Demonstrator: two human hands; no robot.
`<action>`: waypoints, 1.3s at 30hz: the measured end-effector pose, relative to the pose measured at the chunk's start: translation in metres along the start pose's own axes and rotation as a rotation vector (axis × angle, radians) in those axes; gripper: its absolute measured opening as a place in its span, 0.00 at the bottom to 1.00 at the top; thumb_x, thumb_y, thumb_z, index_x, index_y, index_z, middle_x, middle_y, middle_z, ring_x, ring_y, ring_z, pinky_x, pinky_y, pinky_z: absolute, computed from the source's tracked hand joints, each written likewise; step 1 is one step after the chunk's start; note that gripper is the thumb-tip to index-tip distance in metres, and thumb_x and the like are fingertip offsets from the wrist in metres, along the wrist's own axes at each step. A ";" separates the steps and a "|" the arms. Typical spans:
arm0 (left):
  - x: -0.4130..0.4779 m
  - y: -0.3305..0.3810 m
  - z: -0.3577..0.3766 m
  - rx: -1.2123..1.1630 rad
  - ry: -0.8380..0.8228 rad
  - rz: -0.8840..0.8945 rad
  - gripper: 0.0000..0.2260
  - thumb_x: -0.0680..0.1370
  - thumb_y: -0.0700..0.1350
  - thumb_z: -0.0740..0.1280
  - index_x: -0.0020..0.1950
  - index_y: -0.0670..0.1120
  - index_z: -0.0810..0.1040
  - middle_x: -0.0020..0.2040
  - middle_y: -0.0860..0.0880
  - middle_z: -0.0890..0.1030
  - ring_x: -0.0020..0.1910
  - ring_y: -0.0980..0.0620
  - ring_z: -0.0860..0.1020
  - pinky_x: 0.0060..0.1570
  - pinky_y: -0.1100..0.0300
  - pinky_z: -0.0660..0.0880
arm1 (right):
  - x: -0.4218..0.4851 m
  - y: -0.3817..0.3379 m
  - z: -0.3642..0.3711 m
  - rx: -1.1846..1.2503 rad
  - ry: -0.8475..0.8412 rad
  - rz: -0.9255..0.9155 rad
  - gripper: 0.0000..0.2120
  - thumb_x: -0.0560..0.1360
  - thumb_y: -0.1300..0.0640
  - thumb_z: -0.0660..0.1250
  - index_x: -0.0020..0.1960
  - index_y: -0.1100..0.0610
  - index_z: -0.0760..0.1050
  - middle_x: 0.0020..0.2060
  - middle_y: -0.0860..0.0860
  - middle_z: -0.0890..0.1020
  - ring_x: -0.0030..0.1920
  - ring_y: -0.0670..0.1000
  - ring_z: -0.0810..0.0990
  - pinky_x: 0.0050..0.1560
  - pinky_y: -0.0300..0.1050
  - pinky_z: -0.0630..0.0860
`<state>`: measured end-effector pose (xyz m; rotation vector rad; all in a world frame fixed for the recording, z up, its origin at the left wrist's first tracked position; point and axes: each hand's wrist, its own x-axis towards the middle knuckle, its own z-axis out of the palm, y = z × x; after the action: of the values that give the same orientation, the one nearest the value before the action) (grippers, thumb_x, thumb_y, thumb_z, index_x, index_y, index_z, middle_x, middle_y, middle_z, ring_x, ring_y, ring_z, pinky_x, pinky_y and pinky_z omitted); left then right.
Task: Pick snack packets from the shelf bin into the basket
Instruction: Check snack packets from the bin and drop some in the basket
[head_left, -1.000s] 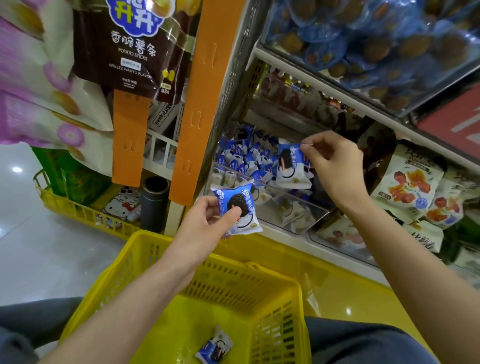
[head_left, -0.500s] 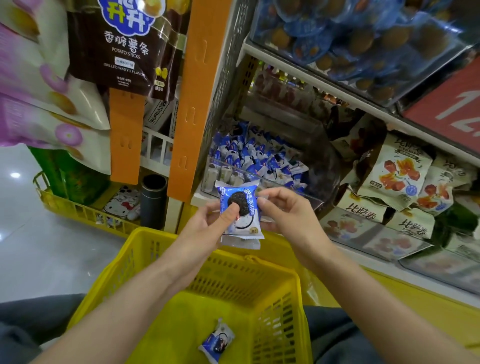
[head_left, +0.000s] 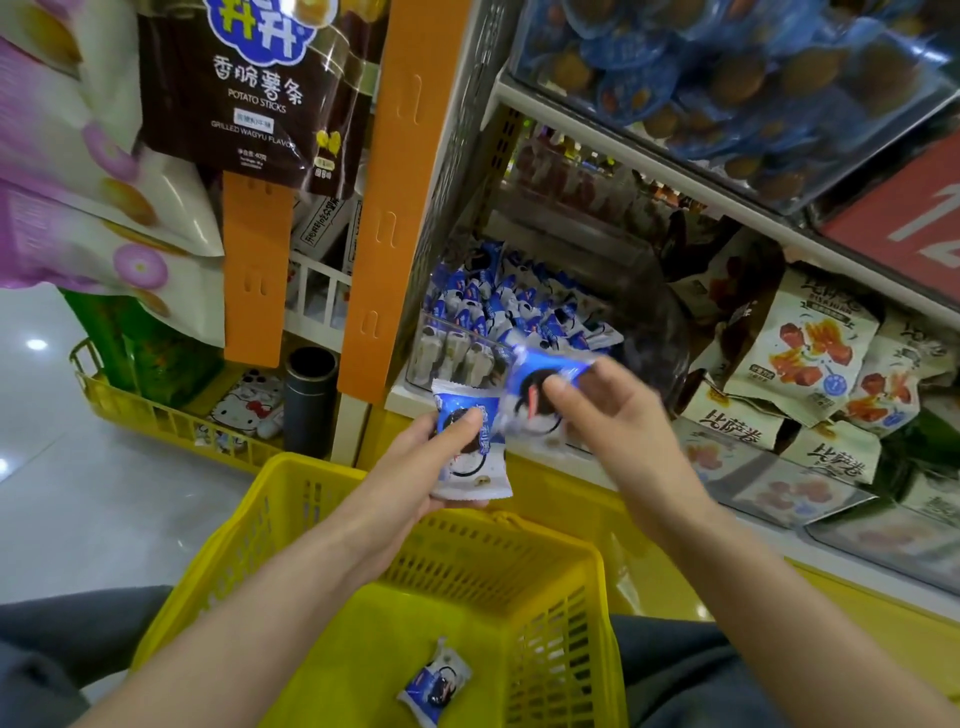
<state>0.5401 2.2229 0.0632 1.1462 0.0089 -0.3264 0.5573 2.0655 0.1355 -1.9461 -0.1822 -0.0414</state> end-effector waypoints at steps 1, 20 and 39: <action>0.001 0.000 -0.001 0.017 0.040 -0.007 0.17 0.71 0.55 0.65 0.59 0.53 0.74 0.48 0.52 0.84 0.48 0.52 0.82 0.47 0.55 0.79 | 0.007 -0.003 -0.007 -0.014 0.078 -0.010 0.02 0.75 0.56 0.65 0.45 0.52 0.76 0.40 0.45 0.84 0.39 0.40 0.81 0.37 0.34 0.75; 0.003 0.010 0.003 0.176 0.184 -0.009 0.05 0.79 0.52 0.59 0.51 0.57 0.74 0.47 0.58 0.81 0.44 0.65 0.79 0.37 0.69 0.71 | 0.131 0.036 -0.014 -0.706 -0.097 0.267 0.14 0.71 0.51 0.71 0.45 0.62 0.79 0.35 0.52 0.78 0.37 0.48 0.77 0.45 0.44 0.74; 0.004 0.001 0.006 0.142 0.199 -0.022 0.05 0.80 0.52 0.57 0.49 0.55 0.72 0.48 0.55 0.81 0.46 0.63 0.78 0.44 0.66 0.72 | 0.033 0.025 -0.003 -0.314 0.082 -0.203 0.09 0.75 0.48 0.58 0.52 0.47 0.73 0.43 0.43 0.79 0.44 0.40 0.78 0.46 0.35 0.77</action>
<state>0.5432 2.2174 0.0662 1.3162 0.1760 -0.2345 0.5939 2.0572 0.1172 -2.2265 -0.3349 -0.2992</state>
